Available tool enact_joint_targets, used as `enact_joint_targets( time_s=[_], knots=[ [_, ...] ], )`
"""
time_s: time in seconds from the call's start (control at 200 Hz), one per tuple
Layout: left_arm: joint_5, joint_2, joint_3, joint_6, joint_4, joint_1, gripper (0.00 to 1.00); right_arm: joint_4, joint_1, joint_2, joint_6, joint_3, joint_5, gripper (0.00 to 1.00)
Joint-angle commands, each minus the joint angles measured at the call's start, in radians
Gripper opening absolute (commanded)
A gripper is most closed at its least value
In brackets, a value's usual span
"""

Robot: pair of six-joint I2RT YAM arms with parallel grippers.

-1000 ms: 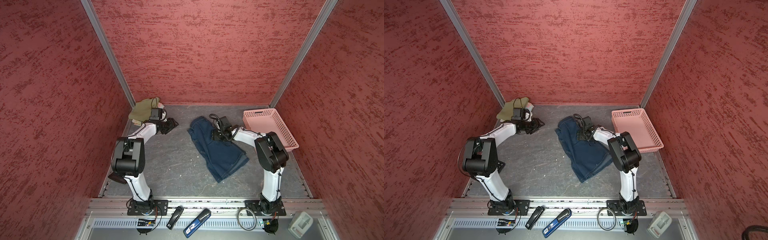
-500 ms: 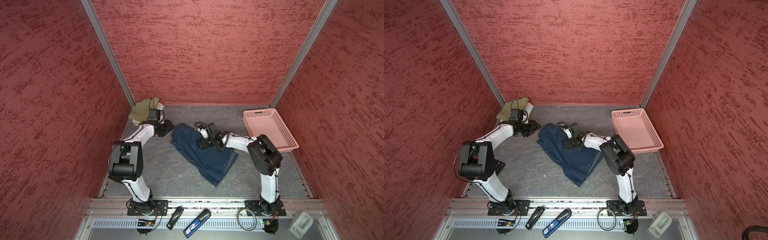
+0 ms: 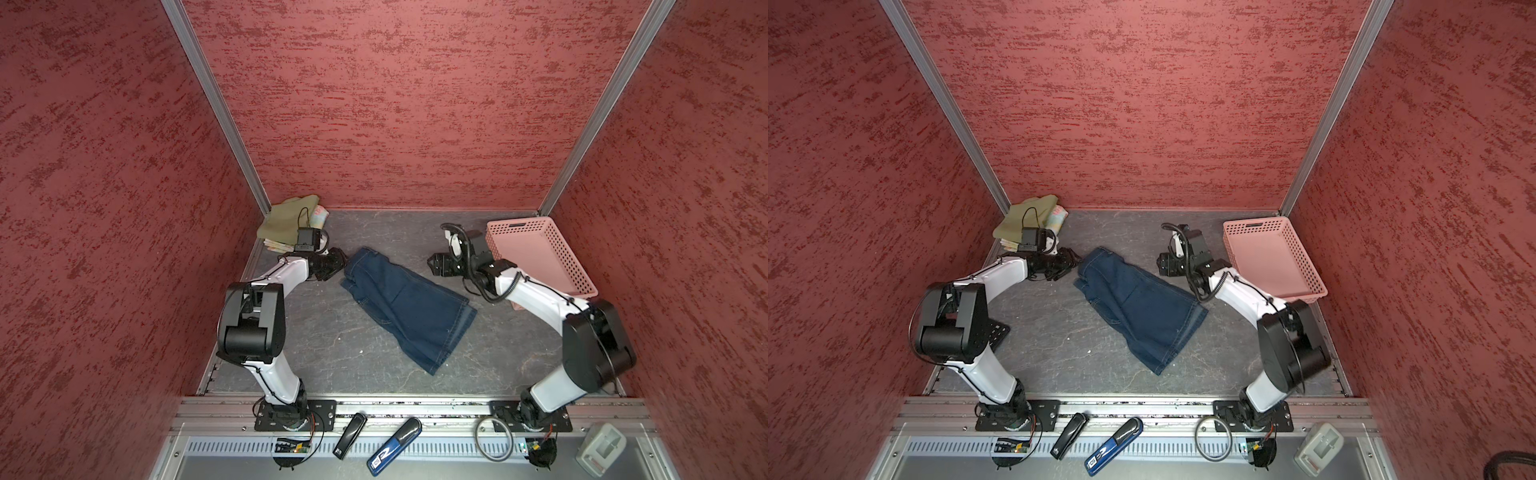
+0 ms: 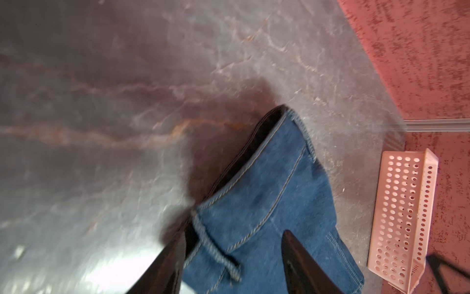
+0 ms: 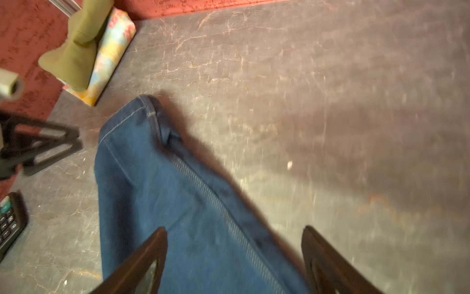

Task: Fold and stack skirts
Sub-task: Rotate the skirt at the center of the table.

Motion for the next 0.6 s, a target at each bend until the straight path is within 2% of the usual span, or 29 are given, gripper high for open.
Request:
enact_joint_targets(
  time_s=[0.0,0.205,0.276,0.471,0.591],
  knots=[
    [0.059,0.072,0.026,0.029,0.120,0.010,0.61,-0.038,0.013,-0.135,0.143,-0.137,0.029,0.84],
    [0.158,0.176,0.085,0.006,0.158,0.004,0.56,-0.180,0.014,-0.271,0.277,-0.278,0.016,0.84],
    [0.180,0.186,0.085,0.000,0.175,-0.003,0.46,-0.194,0.014,-0.274,0.323,-0.317,0.008,0.84],
    [0.194,0.181,0.078,0.004,0.188,-0.012,0.00,-0.135,0.014,-0.193,0.380,-0.360,-0.007,0.83],
    [0.192,0.159,0.066,0.012,0.184,-0.009,0.00,-0.051,0.013,-0.132,0.357,-0.345,-0.012,0.78]
  ],
)
